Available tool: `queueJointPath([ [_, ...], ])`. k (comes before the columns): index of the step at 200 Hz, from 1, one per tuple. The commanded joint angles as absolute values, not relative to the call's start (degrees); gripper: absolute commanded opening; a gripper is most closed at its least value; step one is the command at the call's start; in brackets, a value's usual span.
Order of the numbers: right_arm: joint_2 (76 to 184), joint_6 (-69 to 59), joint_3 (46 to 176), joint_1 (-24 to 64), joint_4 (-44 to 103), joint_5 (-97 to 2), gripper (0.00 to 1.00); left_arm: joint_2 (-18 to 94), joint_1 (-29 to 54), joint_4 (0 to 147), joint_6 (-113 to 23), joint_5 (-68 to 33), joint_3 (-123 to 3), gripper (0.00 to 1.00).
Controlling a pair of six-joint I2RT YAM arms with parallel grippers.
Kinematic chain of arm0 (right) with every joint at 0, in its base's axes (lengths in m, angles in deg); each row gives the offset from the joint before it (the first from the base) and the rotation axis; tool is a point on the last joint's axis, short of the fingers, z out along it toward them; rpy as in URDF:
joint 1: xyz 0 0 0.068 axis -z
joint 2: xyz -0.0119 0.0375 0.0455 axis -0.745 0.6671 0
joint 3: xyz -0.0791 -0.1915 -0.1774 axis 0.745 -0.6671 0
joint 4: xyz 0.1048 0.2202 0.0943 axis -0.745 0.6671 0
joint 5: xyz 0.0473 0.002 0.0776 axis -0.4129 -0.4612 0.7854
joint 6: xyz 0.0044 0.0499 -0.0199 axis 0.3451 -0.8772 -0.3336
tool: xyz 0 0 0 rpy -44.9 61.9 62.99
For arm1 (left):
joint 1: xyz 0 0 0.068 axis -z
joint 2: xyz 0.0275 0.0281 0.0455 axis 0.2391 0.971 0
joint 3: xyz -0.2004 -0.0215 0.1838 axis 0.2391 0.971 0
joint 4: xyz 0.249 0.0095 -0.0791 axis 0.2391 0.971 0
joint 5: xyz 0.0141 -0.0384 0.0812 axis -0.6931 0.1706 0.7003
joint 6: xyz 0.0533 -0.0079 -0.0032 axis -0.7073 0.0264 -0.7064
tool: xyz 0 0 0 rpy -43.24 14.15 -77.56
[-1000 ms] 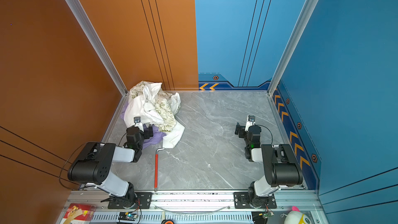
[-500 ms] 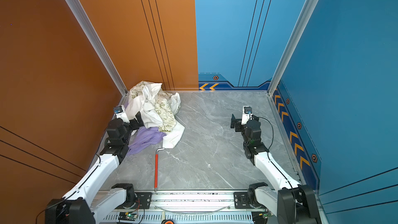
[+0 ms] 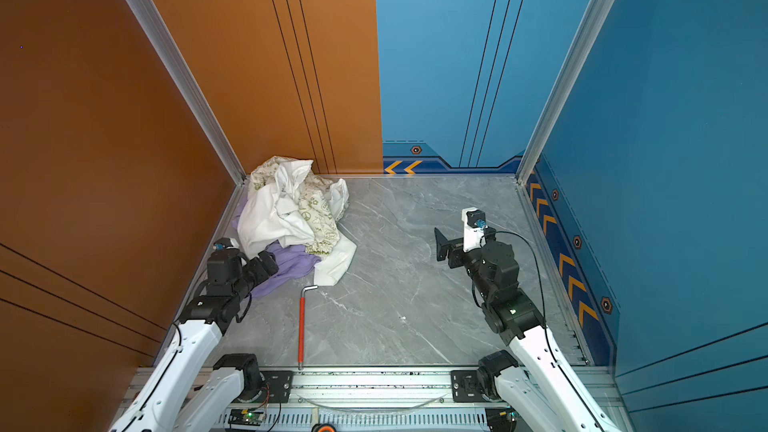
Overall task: Pick out a specific cloth from the pile
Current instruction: 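Reach the left gripper to the lavender shirt under the pile while raising the right arm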
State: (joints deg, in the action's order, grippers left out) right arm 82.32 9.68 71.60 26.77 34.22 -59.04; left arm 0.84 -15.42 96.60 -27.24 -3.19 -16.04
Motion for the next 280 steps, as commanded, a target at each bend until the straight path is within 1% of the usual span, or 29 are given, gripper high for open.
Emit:
queueJointPath([
  [1,81.2,7.9,71.6,24.7,40.2,-58.2,1.0,1.3,-16.5,100.1,-19.4,-3.5,-14.2,0.88],
  [2,81.2,8.0,71.6,24.7,40.2,-58.1,1.0,1.4,-16.5,100.1,-19.1,-3.5,-14.2,0.88],
  [5,81.1,7.8,71.5,24.4,40.4,-58.2,1.0,1.7,-16.6,100.1,-18.3,-3.4,-14.2,0.83],
  [12,81.1,7.4,71.4,23.9,40.5,-58.0,1.0,2.2,-16.9,100.1,-16.5,-3.4,-14.2,0.8],
  [34,81.9,6.9,71.4,22.4,40.9,-57.0,1.0,4.6,-17.4,99.8,-12.2,-3.3,-14.6,0.8],
  [70,84.1,6.1,71.6,19.8,41.0,-56.9,1.0,10.1,-18.8,95.8,-8.5,-7.8,-14.4,0.78],
  [88,85.1,6.3,71.7,18.4,41.2,-57.1,1.0,12.7,-19.6,92.2,-6.4,-10.7,-13.7,0.75],
  [111,86.6,6.4,72.1,17.0,41.3,-57.1,1.0,16.1,-20.2,87.9,-4.2,-13.1,-13.4,0.68],
  [133,88.0,6.3,72.4,15.9,40.9,-57.0,1.0,19.2,-20.7,84.3,-2.6,-14.4,-13.5,0.65],
  [180,90.0,6.6,73.2,14.6,40.6,-57.1,1.0,25.6,-21.3,78.7,0.6,-17.2,-13.2,0.53],
  [205,90.2,6.8,73.5,14.4,40.8,-57.3,1.0,28.0,-21.6,76.8,1.2,-18.4,-13.2,0.41],
  [217,90.2,6.8,73.6,14.3,40.8,-57.4,1.0,28.6,-21.7,76.2,0.9,-18.6,-13.2,0.32],
  [242,89.9,7.1,73.6,14.2,40.9,-57.6,1.0,28.1,-22.1,76.0,-0.5,-18.9,-13.2,0.1],
  [259,89.7,7.2,73.6,14.2,41.1,-57.6,1.0,26.6,-22.0,75.9,-1.3,-18.7,-13.5,0.0],
  [280,89.8,7.5,73.7,14.2,41.3,-57.6,1.0,24.1,-22.0,76.1,-2.8,-18.8,-14.2,0.0],
])
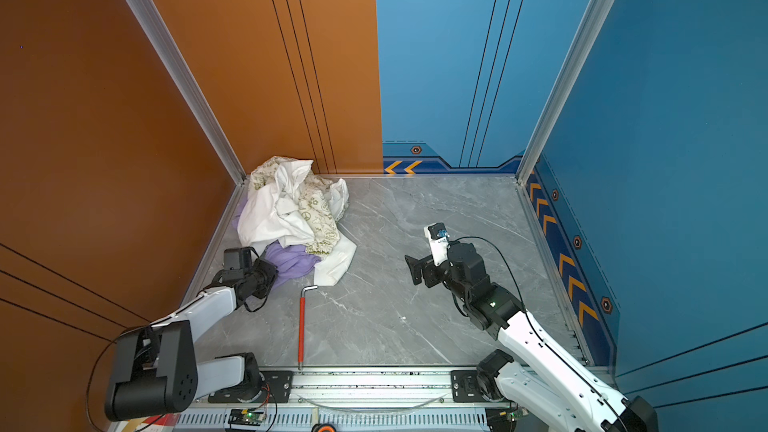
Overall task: Pick out a specific cloth from the pile
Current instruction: 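Reach the left gripper to the lavender shirt under the pile while raising the right arm, then grasp the lavender shirt edge with the left gripper and pull it out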
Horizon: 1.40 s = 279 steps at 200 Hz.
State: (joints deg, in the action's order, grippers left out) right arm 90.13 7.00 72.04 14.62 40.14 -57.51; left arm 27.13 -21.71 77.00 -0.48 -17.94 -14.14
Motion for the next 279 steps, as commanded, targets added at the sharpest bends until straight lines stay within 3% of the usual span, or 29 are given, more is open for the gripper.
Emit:
queueJointPath([
  [1,89.8,7.4,73.7,14.2,41.3,-57.6,1.0,24.0,-22.1,76.1,-2.9,-18.8,-14.2,0.0],
  [84,90.0,7.3,73.9,14.1,41.7,-57.8,1.0,15.6,-22.1,79.6,-8.5,-19.5,-20.3,0.0],
  [279,91.4,6.6,73.4,13.3,42.4,-58.1,1.0,11.2,-22.2,84.0,-12.8,-20.7,-34.7,0.0],
])
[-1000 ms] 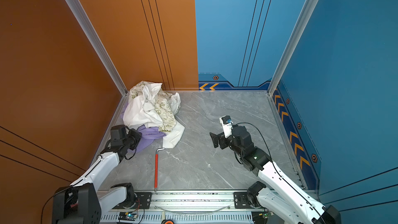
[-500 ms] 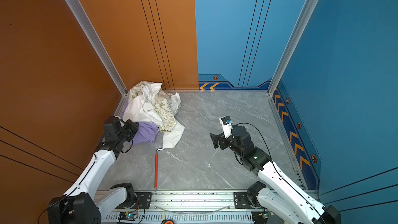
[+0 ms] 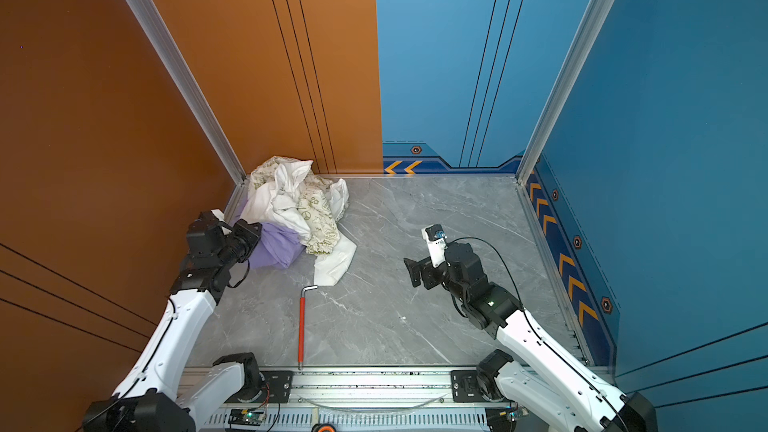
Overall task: Pick out a specific cloth from the pile
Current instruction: 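Grasp the lavender shirt edge with the left gripper and pull it out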
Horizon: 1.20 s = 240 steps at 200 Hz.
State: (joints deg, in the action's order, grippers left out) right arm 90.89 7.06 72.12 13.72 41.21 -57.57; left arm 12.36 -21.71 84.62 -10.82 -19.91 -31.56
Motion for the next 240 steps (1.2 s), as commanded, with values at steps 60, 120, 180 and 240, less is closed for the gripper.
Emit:
queueJointPath([
  [60,91.8,6.6,73.6,13.0,42.6,-58.2,1.0,11.8,-22.1,85.0,-14.6,-20.9,-38.9,0.0],
  [120,91.7,6.7,73.5,13.1,42.8,-58.3,1.0,12.3,-22.1,85.1,-15.7,-21.4,-43.5,0.0],
  [180,91.9,6.7,73.4,12.9,43.0,-58.3,1.0,12.5,-22.1,86.1,-17.6,-21.3,-49.5,0.0],
  [240,92.1,6.8,73.2,13.0,42.9,-58.3,1.0,13.5,-21.9,87.9,-21.1,-20.3,-56.7,0.0],
])
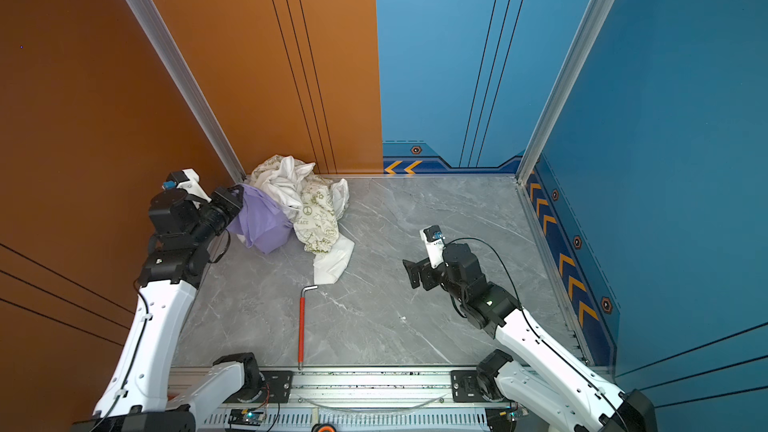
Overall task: Pick out a specific cloth from the pile
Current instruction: 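Grasp the lavender shirt edge with the left gripper and pull it out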
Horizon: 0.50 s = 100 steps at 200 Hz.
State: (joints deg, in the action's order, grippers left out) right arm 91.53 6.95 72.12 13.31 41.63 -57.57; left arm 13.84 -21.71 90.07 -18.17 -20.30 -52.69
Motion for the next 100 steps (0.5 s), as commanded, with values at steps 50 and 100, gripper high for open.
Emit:
queueJointPath([
  [50,92.0,6.8,72.9,13.0,42.8,-58.3,1.0,13.1,-21.9,91.9,-22.9,-18.0,-60.8,0.0],
  [100,92.1,6.8,72.7,13.0,42.9,-58.3,1.0,13.5,-21.9,92.9,-24.0,-16.5,-66.2,0.0],
])
